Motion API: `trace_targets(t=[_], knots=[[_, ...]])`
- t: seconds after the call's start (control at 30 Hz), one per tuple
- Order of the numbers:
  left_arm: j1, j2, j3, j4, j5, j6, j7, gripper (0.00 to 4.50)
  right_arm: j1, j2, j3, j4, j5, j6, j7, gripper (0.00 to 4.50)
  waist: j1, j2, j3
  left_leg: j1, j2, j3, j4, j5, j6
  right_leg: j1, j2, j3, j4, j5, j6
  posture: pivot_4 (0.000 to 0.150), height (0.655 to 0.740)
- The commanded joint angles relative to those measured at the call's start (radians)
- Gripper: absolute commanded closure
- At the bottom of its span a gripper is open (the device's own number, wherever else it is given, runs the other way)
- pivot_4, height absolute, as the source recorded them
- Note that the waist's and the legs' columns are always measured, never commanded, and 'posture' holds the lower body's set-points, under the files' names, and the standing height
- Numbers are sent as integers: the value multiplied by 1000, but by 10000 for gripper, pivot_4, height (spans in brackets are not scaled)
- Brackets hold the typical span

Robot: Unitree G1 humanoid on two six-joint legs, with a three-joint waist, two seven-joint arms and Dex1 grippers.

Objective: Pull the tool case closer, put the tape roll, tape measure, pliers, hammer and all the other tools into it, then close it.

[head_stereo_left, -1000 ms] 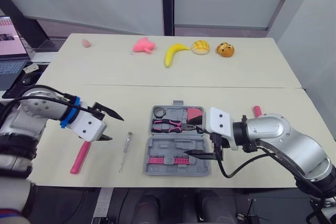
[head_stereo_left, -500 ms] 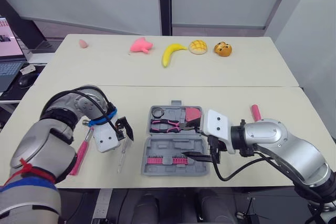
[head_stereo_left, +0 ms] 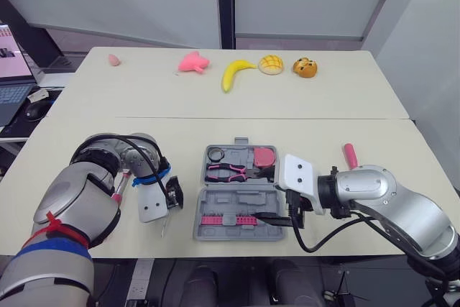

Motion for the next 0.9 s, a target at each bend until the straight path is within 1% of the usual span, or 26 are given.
trace_targets(t=[0.03, 0.07, 0.1, 0.2, 0.33, 0.47, 0.67, 0.77, 0.9], knots=[[-6, 2, -34, -17, 149, 26, 190, 28115, -11, -8, -29, -43, 18, 3, -6, 0, 1, 2, -1, 1, 0, 0, 0, 0, 0, 0, 0, 0, 0, 0, 0, 1500, 7255], [-10, 2, -45, -21, 187, 30, 240, 32010, -13, -9, -30, -41, 21, 4, -6, 0, 1, 3, -2, 2, 0, 0, 0, 0, 0, 2, 0, 0, 0, 0, 0, 1500, 7255], [-15, 2, -55, -24, 222, 33, 286, 34186, -16, -10, -30, -40, 23, 4, -6, 0, 3, 4, -2, 3, 0, 0, 0, 0, 0, 3, 0, 0, 0, 0, 0, 1500, 7255], [-41, 9, -86, -30, 311, 23, 407, 43096, -19, -15, -34, -38, 28, 4, -3, 0, 13, 5, -3, 4, -1, 0, 0, 1, 1, 4, 0, 0, 1, 1, 2, 1500, 7255], [-83, 28, -108, -25, 358, -39, 487, 43427, -23, -15, -30, -33, 31, 1, 0, 0, 20, 5, -3, 4, -1, 0, 1, 2, 2, 4, 0, 1, 0, 2, 3, 1500, 7255], [-111, 47, -108, 1, 341, -94, 501, 43434, -24, -9, -22, -33, 35, 2, 0, 0, 23, 4, -2, 2, -1, 0, 0, 2, 2, 2, 0, 0, 0, 2, 2, 1500, 7255], [-132, 101, -119, 40, 225, -106, 449, 43444, -22, -4, -4, -30, 31, -1, 1, 0, 20, 4, -2, 1, -1, 0, 0, 2, 2, 2, 0, 0, 0, 2, 2, 1500, 7255], [-128, 122, -106, 52, 139, -106, 416, 43453, -21, 0, 8, -22, 27, -1, 1, 0, 20, 4, -2, 1, -1, 0, 0, 2, 2, 2, 0, 0, 0, 2, 2, 1500, 7255], [-82, 147, -102, 34, 8, -106, 379, 43488, -20, 1, 28, -14, 20, -3, 3, 0, 20, 4, -2, 1, -1, 0, 1, 2, 2, 2, 0, 0, 0, 2, 2, 1500, 7255]])
